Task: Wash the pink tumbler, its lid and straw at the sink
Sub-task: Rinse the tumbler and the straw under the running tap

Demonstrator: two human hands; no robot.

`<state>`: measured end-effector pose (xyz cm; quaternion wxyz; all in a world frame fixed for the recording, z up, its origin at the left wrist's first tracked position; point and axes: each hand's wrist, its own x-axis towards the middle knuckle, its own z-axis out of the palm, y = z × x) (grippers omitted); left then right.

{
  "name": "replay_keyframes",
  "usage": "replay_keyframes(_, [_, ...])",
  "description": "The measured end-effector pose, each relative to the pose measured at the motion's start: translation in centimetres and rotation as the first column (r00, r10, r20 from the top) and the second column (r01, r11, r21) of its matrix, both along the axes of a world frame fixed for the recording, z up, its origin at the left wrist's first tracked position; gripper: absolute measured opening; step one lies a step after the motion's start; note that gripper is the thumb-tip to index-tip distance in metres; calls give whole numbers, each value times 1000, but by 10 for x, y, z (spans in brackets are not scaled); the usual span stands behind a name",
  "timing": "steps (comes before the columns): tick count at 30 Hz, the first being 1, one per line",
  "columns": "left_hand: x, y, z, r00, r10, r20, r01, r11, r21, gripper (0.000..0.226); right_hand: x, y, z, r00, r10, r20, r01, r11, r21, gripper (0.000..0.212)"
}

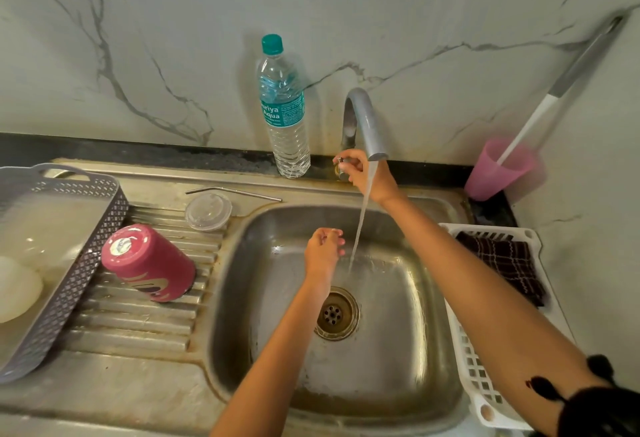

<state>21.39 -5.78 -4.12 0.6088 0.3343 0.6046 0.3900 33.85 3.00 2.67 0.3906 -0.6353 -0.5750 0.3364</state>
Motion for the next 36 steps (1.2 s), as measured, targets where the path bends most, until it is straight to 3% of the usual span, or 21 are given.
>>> replay_keyframes(4, [-2, 0, -4, 1000, 0, 4, 0, 1000, -15, 24, 3, 4, 3, 991, 22, -132, -32, 997, -71, 14])
replay_keyframes(7, [-5, -2, -7, 1000, -9, -12, 9, 1000, -25, 23, 9, 9, -8, 991, -10, -133, 1, 998, -69, 11])
replay_keyframes(14, [-13, -8, -4, 1000, -6, -17, 6, 1000, 1, 21, 7, 0, -13, 969, -116, -219, 90, 988, -124, 26])
replay_keyframes(20, [-33, -22, 4, 990, 21, -143, -2, 991, 135, 13, 6, -50, -29, 998, -49, -24, 47, 995, -84, 35])
replay_keyframes(24, [-75, -49, 8, 925, 183, -333, -81, 951, 298, 16, -15, -93, -56, 1000, -20, -17, 17, 982, -190, 25])
replay_keyframes(29, [-135, -75, 5, 882, 353, -312, -194, 876, 441, 17, -73, -113, -62, 996, 83, -36, -88, 977, -195, 23])
replay_keyframes(32, [-162, -87, 7, 784, 531, -322, -352, 808, 473, 9, -118, -107, -52, 977, 212, -33, -215, 968, -129, 26])
replay_keyframes(36, [-199, -92, 7, 642, 696, -322, -536, 707, 461, 43, -176, -95, -33, 932, 355, -77, -361, 928, -89, 35])
